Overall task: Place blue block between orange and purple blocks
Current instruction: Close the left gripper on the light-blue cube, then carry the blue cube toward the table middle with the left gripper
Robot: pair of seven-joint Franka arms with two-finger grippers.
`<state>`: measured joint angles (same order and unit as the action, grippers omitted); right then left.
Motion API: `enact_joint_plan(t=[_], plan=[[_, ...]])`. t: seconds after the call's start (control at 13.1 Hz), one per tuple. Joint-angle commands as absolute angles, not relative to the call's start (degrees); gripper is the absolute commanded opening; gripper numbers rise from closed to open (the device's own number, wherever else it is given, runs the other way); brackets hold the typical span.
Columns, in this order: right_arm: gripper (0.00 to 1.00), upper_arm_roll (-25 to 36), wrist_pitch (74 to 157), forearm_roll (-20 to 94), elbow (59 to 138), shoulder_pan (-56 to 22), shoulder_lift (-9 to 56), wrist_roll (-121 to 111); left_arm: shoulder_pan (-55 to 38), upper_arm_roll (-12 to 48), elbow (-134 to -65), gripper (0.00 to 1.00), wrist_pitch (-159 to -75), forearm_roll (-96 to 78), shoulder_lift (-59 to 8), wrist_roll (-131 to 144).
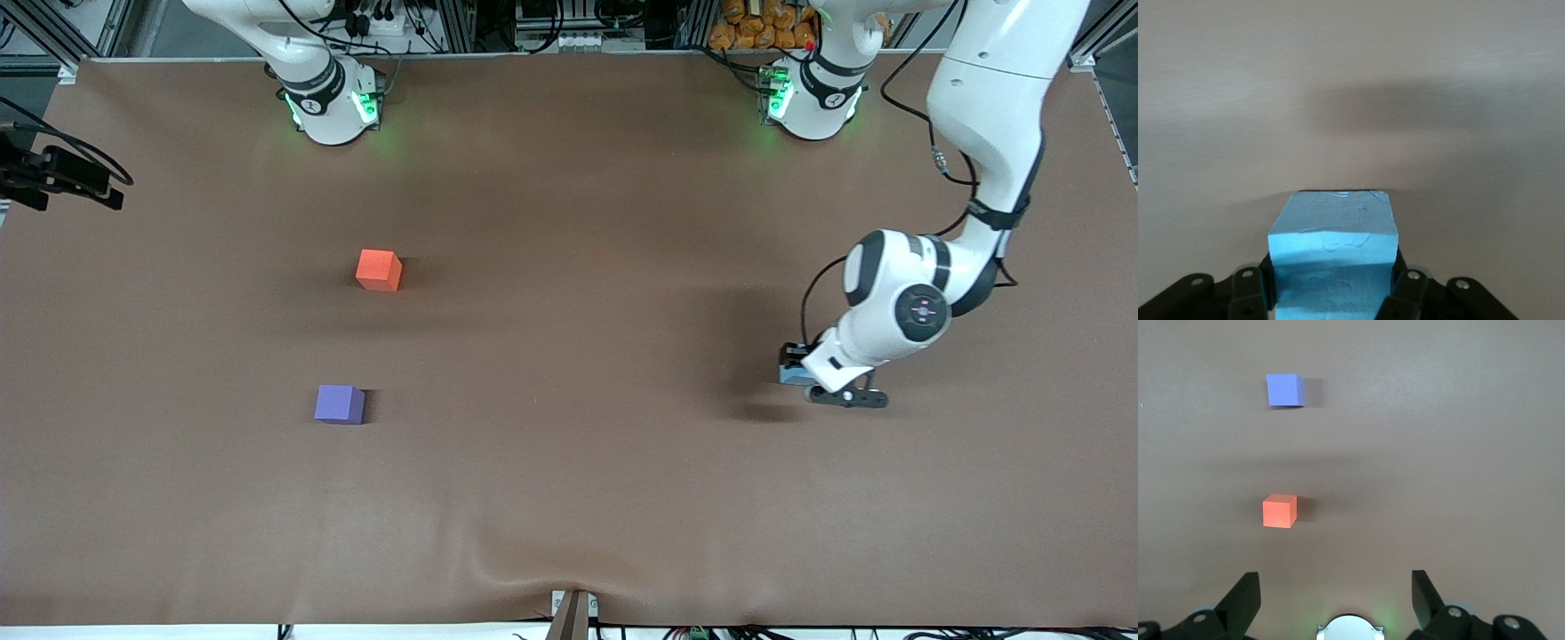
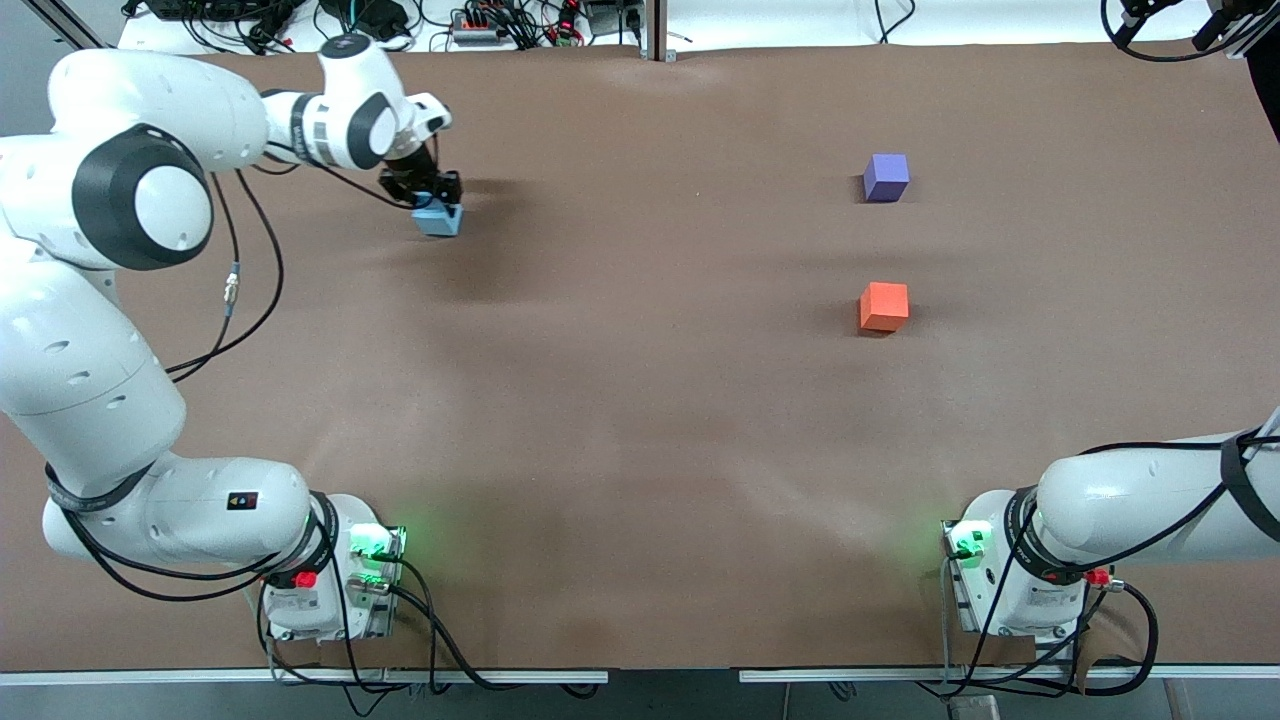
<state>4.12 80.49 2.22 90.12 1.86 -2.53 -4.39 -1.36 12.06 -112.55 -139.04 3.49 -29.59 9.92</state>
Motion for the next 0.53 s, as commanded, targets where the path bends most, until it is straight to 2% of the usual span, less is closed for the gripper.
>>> enact_joint_plan(t=[0.0,0.23,0.46], plan=[[1.00,3.43,80.77,1.93,90.26,2.46,-2.46,-3.87,-10.42,11.95,-109.18,0.00,-138.52,4.31,-28.74,21.49],[1.00,3.43,81.21,1.93,90.18,2.72,-2.37,-3.87,-19.05,11.95,-99.36,0.00,-134.14,3.78,-31.45,32.14],[1.00,3.34,83.84,2.54,90.00,2.29,0.17,-3.78,-26.61,12.04,-84.95,0.00,-127.02,2.73,-39.87,41.63]])
